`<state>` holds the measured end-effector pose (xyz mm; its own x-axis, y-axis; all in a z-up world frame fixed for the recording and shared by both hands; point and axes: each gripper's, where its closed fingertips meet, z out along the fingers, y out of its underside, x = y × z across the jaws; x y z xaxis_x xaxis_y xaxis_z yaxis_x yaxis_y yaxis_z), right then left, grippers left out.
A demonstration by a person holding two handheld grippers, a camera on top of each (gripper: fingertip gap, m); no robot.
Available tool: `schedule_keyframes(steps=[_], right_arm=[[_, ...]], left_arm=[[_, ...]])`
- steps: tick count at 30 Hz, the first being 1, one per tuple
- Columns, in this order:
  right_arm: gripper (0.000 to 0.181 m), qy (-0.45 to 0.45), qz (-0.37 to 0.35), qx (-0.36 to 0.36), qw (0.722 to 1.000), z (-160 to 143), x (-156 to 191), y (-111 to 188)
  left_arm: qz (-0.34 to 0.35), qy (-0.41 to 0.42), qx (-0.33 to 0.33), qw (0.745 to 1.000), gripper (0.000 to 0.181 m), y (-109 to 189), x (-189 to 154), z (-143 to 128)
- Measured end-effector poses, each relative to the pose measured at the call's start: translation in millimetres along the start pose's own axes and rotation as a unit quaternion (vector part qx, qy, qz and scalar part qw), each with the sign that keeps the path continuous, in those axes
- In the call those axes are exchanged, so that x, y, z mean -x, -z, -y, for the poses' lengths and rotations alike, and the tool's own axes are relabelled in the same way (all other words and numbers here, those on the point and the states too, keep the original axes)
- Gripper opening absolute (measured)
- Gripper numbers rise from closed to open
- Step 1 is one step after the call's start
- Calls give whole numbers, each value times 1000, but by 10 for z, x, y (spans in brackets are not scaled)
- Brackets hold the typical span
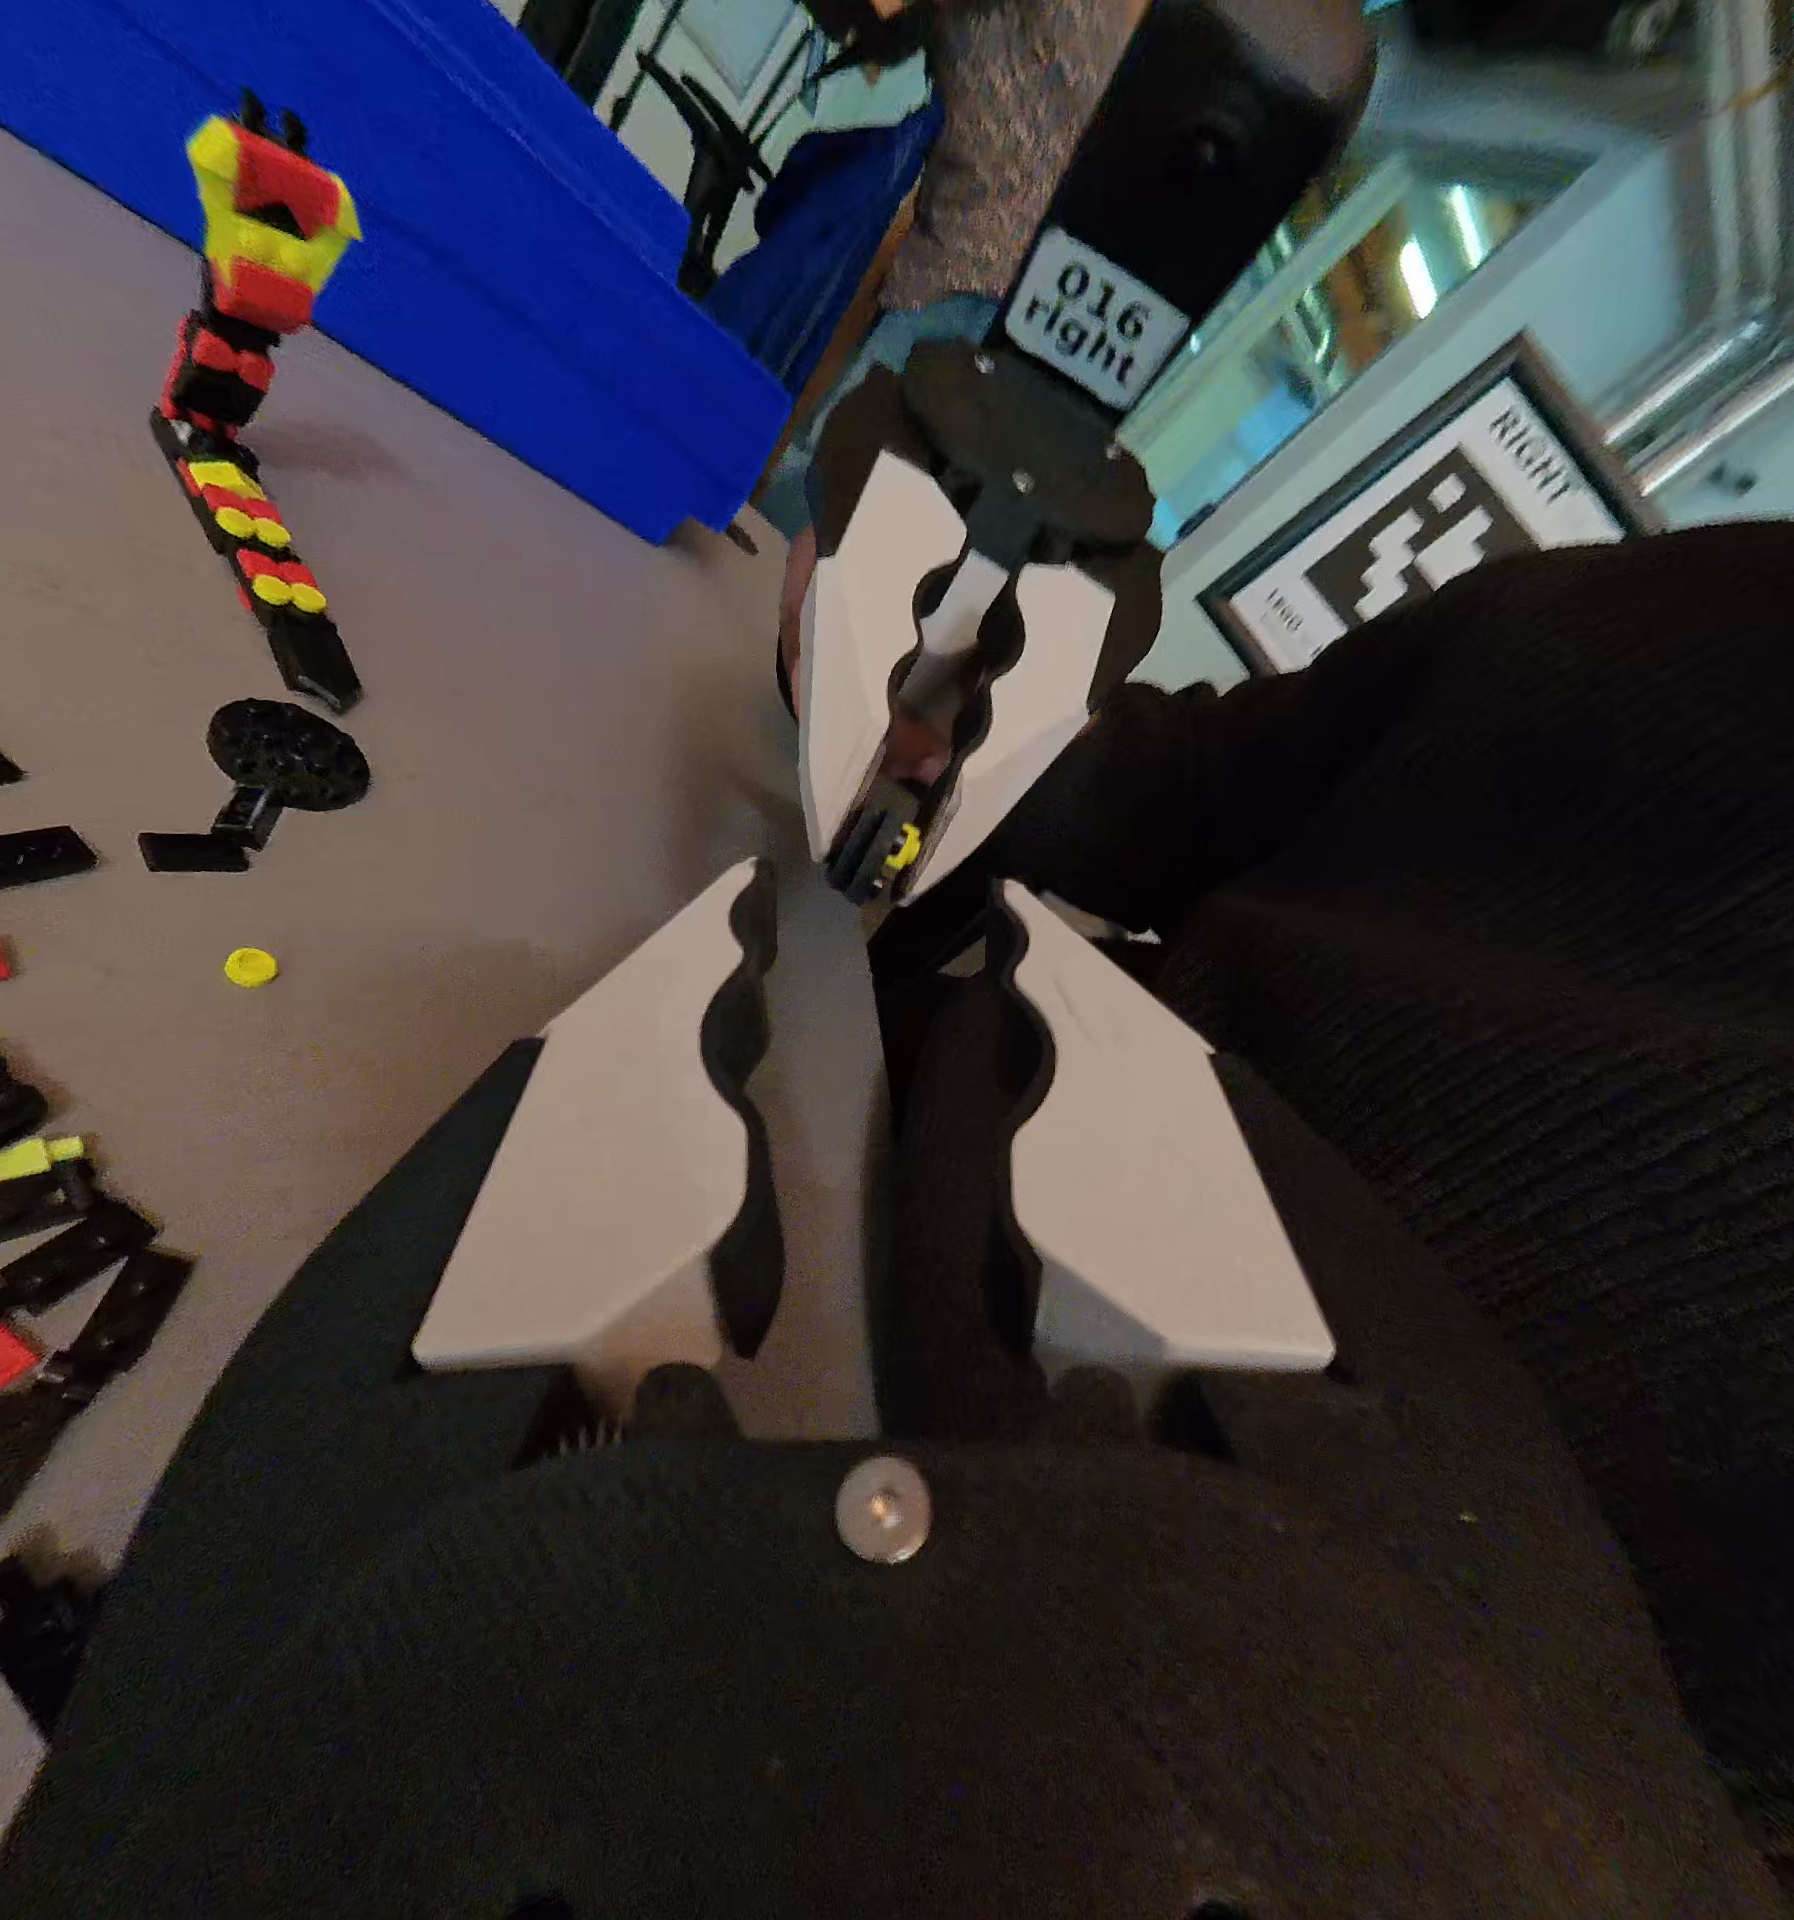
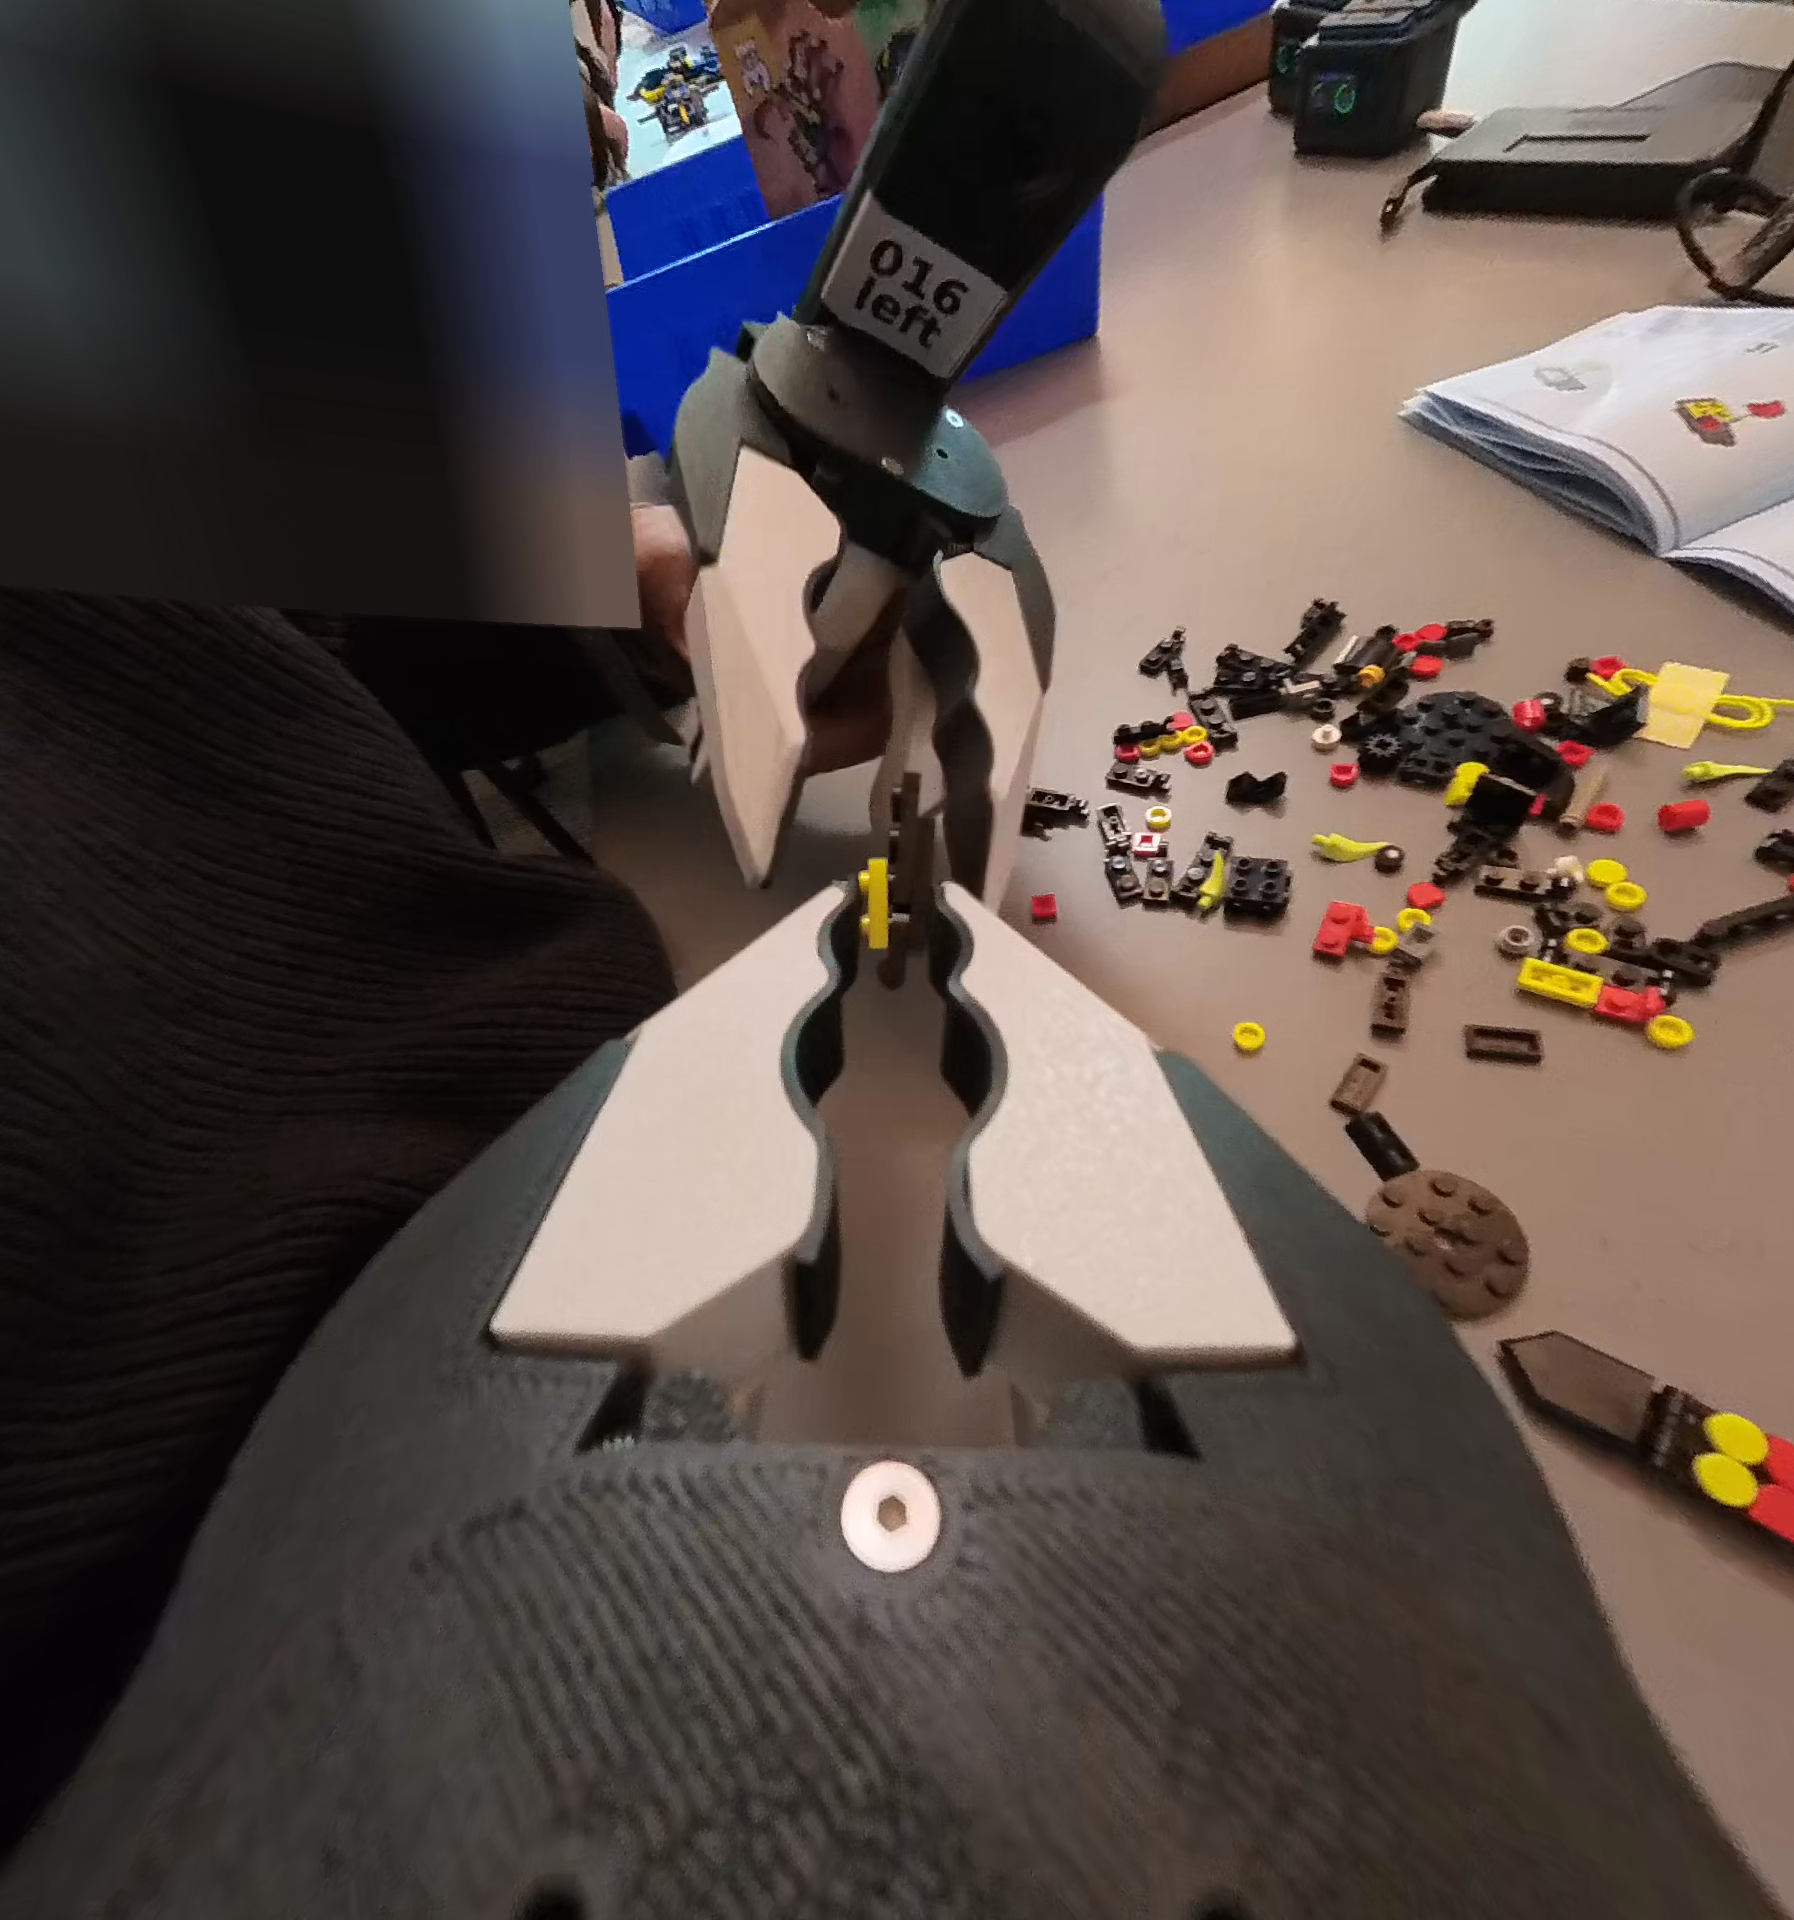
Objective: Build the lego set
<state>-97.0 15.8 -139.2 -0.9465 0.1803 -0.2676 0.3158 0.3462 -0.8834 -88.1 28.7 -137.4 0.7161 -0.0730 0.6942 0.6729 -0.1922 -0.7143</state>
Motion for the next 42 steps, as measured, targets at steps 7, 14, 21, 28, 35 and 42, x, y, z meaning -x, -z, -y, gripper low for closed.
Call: schedule_keyframes(steps=[7,14,21,28,35,42], right_arm=[[10,3,7,5,1000,-5,30,9],[10,18,-13,21,1000,-27,24,5],[9,20,-3,11,1000,-13,47,-13],[16,22,-3,-9,1000,9,9,1],[10,25,2,-6,1000,-8,25,-7],[10,51,-18,25,998,-57,16,-24]], left_arm=[[21,-49,19,998,20,-52,-21,-48],[33,-62,19,997,20,-29,4,-37],[25,-62,-17,998,8,49,-34,88],[30,-70,-14,997,6,51,-26,82],[37,-76,-11,996,7,36,-21,72],[41,-73,-5,996,7,28,3,48]])
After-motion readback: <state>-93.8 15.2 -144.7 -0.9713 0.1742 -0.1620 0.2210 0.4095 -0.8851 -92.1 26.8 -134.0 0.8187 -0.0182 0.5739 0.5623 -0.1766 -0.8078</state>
